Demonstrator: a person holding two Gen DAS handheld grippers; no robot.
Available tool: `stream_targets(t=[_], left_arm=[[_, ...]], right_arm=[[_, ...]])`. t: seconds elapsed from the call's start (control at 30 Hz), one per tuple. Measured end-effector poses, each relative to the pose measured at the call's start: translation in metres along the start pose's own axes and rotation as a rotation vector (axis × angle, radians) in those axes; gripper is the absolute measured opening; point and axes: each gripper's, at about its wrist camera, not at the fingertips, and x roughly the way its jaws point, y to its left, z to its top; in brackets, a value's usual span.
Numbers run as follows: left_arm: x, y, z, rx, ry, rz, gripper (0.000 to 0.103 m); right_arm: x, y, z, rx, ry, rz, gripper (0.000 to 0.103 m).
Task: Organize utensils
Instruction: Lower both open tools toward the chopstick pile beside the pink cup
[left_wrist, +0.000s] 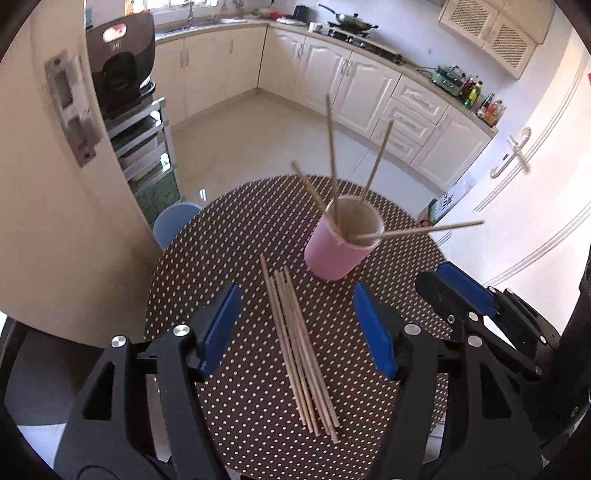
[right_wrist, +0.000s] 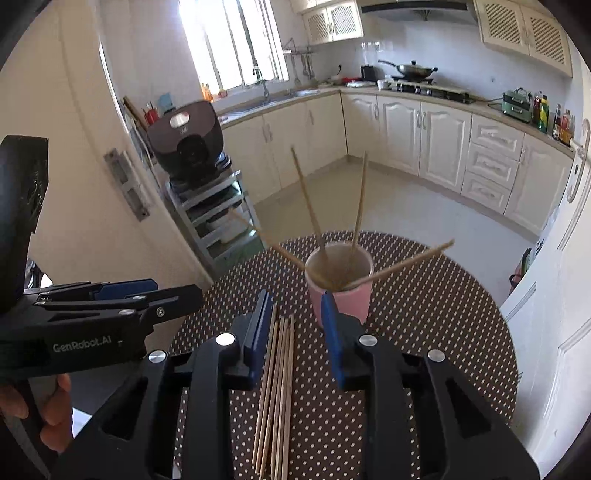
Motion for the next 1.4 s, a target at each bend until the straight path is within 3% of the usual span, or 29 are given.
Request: stream_targets(t=[0.37, 0.63, 0.93, 1.2, 1.4], left_arm=[[0.07, 0.032, -0.035, -0.083, 0.166, 0.021, 0.063], [0.12, 0.036, -0.05, -0.073, 0.266, 0.08, 0.063], [0.162, 0.031, -0.054, -0.044, 0.341, 0.146, 0.063], [0.181, 0.019, -0.052, -0.045, 0.366, 0.143, 0.064], [0.186, 0.02, -0.044, -0.052, 0.384, 0.16, 0.071]], right_arm=[[0.049, -0.013, -0.033, 0.019, 0.182, 0.014, 0.027], [0.082, -0.026, -0.047, 0.034, 0.294, 0.038, 0.027], [0.109, -0.029, -0.051, 0.036, 0.355, 0.071, 0.027], [0.13, -0.028, -0.045, 0.035, 0.38, 0.087, 0.027], [0.141, -0.027, -0.043, 0.034, 0.393, 0.1, 0.028]])
